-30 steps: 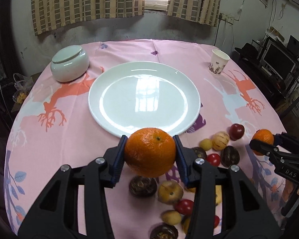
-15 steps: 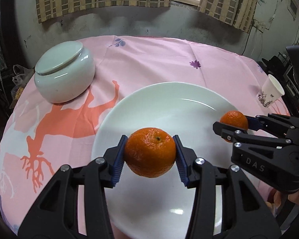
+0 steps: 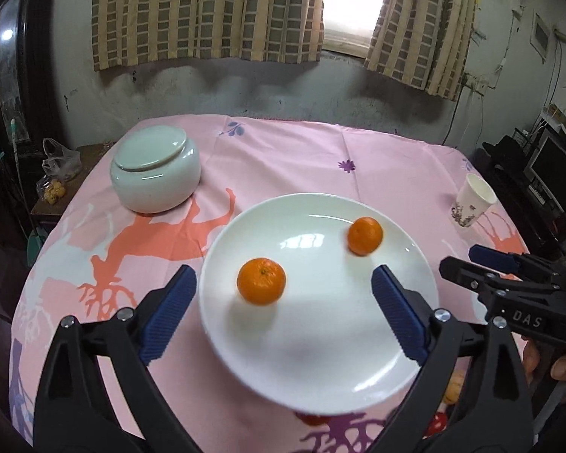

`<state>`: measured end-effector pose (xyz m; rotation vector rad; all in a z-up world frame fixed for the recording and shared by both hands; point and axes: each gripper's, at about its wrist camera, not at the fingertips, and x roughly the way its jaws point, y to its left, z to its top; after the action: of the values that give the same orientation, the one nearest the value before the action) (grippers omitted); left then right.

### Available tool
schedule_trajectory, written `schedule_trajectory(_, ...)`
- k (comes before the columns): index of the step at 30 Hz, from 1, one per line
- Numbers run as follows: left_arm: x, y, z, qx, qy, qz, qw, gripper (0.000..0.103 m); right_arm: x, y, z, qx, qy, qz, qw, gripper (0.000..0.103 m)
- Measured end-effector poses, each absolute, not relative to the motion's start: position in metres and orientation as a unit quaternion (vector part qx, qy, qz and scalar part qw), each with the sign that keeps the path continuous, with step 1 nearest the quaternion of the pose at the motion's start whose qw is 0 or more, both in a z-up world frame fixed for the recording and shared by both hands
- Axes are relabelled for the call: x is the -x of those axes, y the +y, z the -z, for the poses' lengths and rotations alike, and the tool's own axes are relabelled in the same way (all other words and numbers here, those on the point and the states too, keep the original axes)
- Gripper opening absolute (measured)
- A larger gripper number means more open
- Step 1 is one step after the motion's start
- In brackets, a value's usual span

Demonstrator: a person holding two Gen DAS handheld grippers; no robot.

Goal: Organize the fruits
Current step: 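Carry both tangerines onto the white plate and open both tools, then grasp a brown apple with the right tool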

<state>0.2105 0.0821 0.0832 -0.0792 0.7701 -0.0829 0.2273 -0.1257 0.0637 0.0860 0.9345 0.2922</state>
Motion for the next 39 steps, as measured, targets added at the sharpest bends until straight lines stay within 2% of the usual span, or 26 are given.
schedule_trajectory(6, -0.121, 0.068, -0.079, 0.033, 0.370, 0.057, 0.927, 0.101, -0.116, -0.179, -0.056, -0.083, 0.442, -0.138, 0.882, 0.070)
schedule_trajectory(7, -0.109, 0.065, -0.074, 0.030, 0.372, 0.060, 0.926, 0.101, -0.098, -0.188, -0.052, -0.094, 0.440, -0.136, 0.882, 0.073)
schedule_trajectory(9, -0.086, 0.058, -0.061, 0.024, 0.374, 0.064, 0.925, 0.101, -0.068, -0.199, -0.045, -0.110, 0.430, -0.118, 0.888, 0.094)
schedule_trajectory(10, -0.076, 0.055, -0.054, 0.022, 0.375, 0.062, 0.925, 0.101, -0.056, -0.202, -0.041, -0.108, 0.422, -0.106, 0.894, 0.096)
schedule_trajectory(16, -0.059, 0.040, -0.006, 0.036, 0.432, 0.051, 0.900, 0.101, -0.020, -0.199, -0.023, -0.089, 0.404, -0.123, 0.902, 0.096)
schedule_trajectory(23, -0.045, 0.032, -0.010, -0.022, 0.371, 0.044, 0.927, 0.101, -0.013, -0.195, -0.025, -0.063, 0.402, -0.125, 0.905, 0.096)
schedule_trajectory(30, -0.050, 0.047, -0.011, 0.027, 0.388, 0.053, 0.920, 0.101, 0.003, -0.167, -0.027, 0.020, 0.415, -0.160, 0.896, 0.096)
schedule_trajectory(31, -0.051, 0.050, -0.009, 0.035, 0.394, 0.052, 0.917, 0.101, 0.005, -0.162, -0.025, 0.033, 0.415, -0.165, 0.894, 0.095)
schedule_trajectory(33, -0.054, 0.055, -0.006, 0.053, 0.406, 0.052, 0.911, 0.101, 0.008, -0.154, -0.021, 0.061, 0.415, -0.175, 0.891, 0.081)
schedule_trajectory(39, -0.055, 0.055, -0.001, 0.063, 0.418, 0.057, 0.904, 0.101, 0.001, -0.153, -0.001, 0.078, 0.447, -0.159, 0.877, 0.080)
